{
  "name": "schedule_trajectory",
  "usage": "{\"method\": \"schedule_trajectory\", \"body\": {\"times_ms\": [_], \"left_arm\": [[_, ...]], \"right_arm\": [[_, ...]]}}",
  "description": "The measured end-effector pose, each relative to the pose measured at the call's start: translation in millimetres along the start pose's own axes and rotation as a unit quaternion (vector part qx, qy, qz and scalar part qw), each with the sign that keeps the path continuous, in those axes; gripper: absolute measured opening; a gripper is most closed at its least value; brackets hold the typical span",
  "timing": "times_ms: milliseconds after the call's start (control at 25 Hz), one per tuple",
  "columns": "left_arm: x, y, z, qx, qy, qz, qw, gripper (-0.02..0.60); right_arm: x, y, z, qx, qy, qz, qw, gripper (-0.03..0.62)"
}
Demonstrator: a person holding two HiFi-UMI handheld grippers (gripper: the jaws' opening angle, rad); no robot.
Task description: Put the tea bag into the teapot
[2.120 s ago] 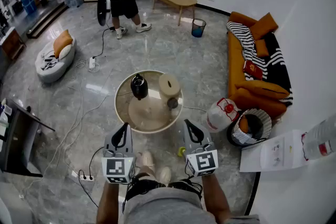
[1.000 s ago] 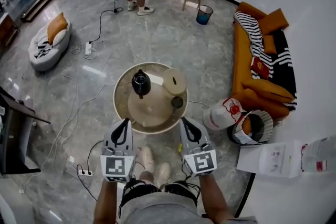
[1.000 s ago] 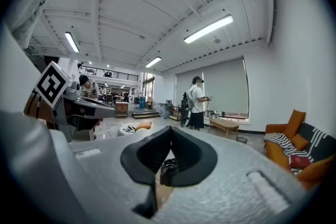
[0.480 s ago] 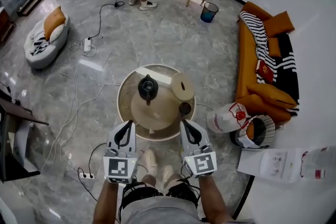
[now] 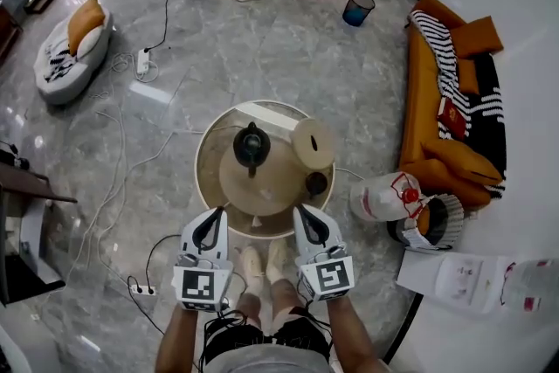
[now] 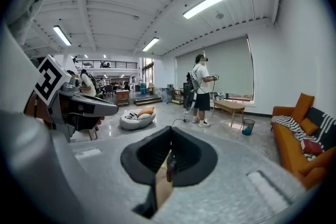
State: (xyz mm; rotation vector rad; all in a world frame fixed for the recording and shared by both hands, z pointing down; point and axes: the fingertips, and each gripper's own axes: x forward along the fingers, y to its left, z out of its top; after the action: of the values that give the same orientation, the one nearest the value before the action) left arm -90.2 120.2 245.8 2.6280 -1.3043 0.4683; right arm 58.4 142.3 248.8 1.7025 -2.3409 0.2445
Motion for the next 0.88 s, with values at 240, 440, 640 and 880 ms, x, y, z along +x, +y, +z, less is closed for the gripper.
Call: {"method": "schedule_trajectory", "body": {"times_ms": [240, 440, 640, 880], "left_arm": [[40.8, 8.5, -44.5, -0.021, 0.019, 0.01, 0.9996, 0.017], [73.1, 16.5, -92.1, -0.037, 0.042, 0.018, 0.9983, 0.017], [97.1, 22.1, -144.7, -0.063, 0.072, 0.025, 0.9951, 0.017], [117.8, 21.2, -205.4, -0.09, 0.102, 0.028, 0.9902, 0.017]], "right_arm": [[40.4, -12.0, -54.0, 0.012, 0.029, 0.017, 0.999, 0.0], [70.2, -18.5, -103.1, 0.016, 0.059, 0.035, 0.998, 0.0], [97.1, -20.1, -153.0, 0.011, 0.093, 0.053, 0.994, 0.0], [115.1, -19.7, -215.7, 0.016, 0.123, 0.066, 0.99, 0.0]]}}
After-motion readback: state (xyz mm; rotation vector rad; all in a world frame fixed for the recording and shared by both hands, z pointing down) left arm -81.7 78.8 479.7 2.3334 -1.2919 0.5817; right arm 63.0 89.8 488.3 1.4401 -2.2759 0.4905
